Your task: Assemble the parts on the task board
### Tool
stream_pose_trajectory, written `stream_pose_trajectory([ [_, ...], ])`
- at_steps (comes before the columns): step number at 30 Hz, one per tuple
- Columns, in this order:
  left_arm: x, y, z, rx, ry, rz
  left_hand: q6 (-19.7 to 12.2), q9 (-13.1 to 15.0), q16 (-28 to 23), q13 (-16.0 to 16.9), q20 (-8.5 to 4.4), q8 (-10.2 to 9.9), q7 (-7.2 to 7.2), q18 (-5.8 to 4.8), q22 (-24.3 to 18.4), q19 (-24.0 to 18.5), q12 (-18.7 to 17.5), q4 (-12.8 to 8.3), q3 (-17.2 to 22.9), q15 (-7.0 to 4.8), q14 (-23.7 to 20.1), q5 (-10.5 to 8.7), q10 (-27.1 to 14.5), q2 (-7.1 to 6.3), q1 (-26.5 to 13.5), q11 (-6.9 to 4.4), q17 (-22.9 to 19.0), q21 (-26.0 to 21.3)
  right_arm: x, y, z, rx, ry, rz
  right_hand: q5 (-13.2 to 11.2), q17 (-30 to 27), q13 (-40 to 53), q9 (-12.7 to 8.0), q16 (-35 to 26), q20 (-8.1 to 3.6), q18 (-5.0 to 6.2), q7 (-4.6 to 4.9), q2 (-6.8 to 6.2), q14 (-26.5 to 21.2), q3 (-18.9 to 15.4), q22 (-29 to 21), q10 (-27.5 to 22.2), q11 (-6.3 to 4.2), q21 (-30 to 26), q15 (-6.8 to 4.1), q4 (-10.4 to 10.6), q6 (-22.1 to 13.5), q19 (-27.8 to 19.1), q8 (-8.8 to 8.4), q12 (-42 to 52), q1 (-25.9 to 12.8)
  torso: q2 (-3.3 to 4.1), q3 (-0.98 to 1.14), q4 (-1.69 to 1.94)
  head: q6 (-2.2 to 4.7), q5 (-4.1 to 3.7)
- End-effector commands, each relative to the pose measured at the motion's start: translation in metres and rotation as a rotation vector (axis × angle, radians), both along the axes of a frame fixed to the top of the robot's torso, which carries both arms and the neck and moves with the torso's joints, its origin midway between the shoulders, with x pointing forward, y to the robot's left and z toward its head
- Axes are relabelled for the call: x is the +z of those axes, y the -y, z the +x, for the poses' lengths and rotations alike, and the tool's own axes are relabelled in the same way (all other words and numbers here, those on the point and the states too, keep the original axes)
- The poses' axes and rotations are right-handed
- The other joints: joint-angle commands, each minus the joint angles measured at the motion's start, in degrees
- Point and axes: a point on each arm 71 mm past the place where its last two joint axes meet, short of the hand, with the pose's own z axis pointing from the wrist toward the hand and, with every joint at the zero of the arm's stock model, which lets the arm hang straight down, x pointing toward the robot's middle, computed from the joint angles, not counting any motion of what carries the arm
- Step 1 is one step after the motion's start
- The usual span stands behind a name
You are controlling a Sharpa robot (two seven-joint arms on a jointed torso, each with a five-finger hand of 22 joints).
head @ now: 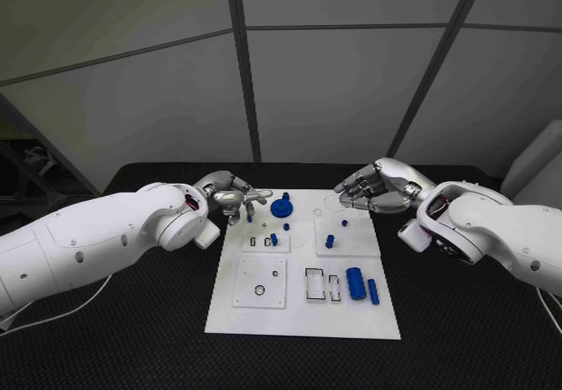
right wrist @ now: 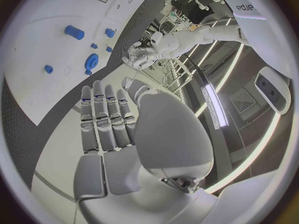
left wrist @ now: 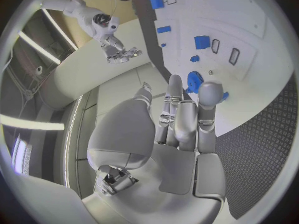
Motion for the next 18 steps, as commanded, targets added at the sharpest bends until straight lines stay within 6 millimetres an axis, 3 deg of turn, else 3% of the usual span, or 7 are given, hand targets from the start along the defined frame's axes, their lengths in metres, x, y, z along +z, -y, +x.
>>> stream_pose_trajectory([
  [1,-0.005,0.006,0.003,-0.084,-0.111,0.267,-0.49,1.19,1.65,5.21,-0.26,2.01,-0.51,-5.17,9.47,3.06,6.18,0.7,-1.71,-0.6,1.07,0.38,-0.62,0.59,-0.42,-0.34,1.96,7.05,0.005,0.004,0.004,-0.024,0.01,0.077,0.29,-0.25,-0.07,0.08,-0.11,-0.39,0.42,-0.2,0.08,2.34,-0.19,-0.36,0.83,-0.23,-0.35,-0.43,-0.3,0.97,1.66,-0.36,-0.57,-0.9,-0.43,0.12,0.19,-0.24,0.14],
  [4,-0.002,0.013,0.009,-0.113,-0.12,0.33,-1.0,2.41,1.96,17.67,-0.46,3.72,-0.76,-6.23,16.18,5.15,18.2,1.06,-2.86,-1.01,1.12,0.05,1.49,1.3,-0.38,-0.79,2.43,11.84,0.006,0.002,0.005,-0.022,0.042,0.054,0.26,-0.61,-0.09,0.05,-0.62,-0.63,0.38,-0.25,0.07,3.24,-0.37,-0.73,1.12,-0.29,-0.73,-0.6,-0.35,1.2,2.53,-0.57,-1.1,-1.25,-0.57,0.26,0.05,-0.44,0.33],
  [7,0.002,0.022,0.014,-0.143,-0.118,0.382,-1.12,3.47,2.02,24.57,-0.61,5.08,-0.96,-6.6,18.94,5.8,24.56,1.49,-3.56,-1.09,1.13,0.03,2.61,2.17,-0.65,-1.0,2.59,13.72,0.006,0.001,0.006,-0.021,0.077,0.029,0.2,-1.07,-0.09,-0.01,-1.46,-0.56,0.3,-0.14,-0.03,3.17,-0.55,-1.22,1.08,-0.16,-1.44,-0.44,-0.39,1.14,2.66,-0.89,-1.66,-1.51,-0.49,0.15,0.15,-0.4,0.2],
  [10,0.004,0.029,0.018,-0.164,-0.11,0.426,-1.03,4.81,2.01,27.07,-0.75,6.66,-1.32,-6.67,19.8,5.76,26.87,1.82,-4.48,-1.27,1.13,-0.02,2.4,2.51,-1.04,-1.23,2.66,14.34,0.007,0.0,0.007,-0.023,0.103,0.012,0.15,-1.86,-0.08,-0.06,-2.92,-0.18,0.25,0.14,-0.18,2.52,-0.8,-2.13,0.84,0.21,-2.87,0.0,-0.56,0.93,2.33,-1.39,-2.48,-1.7,-0.34,0.09,0.16,-0.41,0.25],
  [18,0.004,0.04,0.021,-0.227,-0.112,0.531,-1.67,8.04,1.96,29.53,-0.98,9.86,-1.82,-6.92,21.78,5.96,29.09,2.98,-7.16,-1.55,1.15,0.02,2.06,2.7,-2.55,-1.65,2.78,15.6,0.008,-0.001,0.009,-0.036,0.131,0.003,0.14,-2.67,-0.07,-0.12,-4.28,0.25,0.25,0.69,-0.4,2.06,-1.37,-3.13,0.26,0.63,-4.39,0.5,-0.75,0.43,2.24,-1.79,-3.35,-2.02,-0.29,0.12,0.18,-0.67,0.38],
])
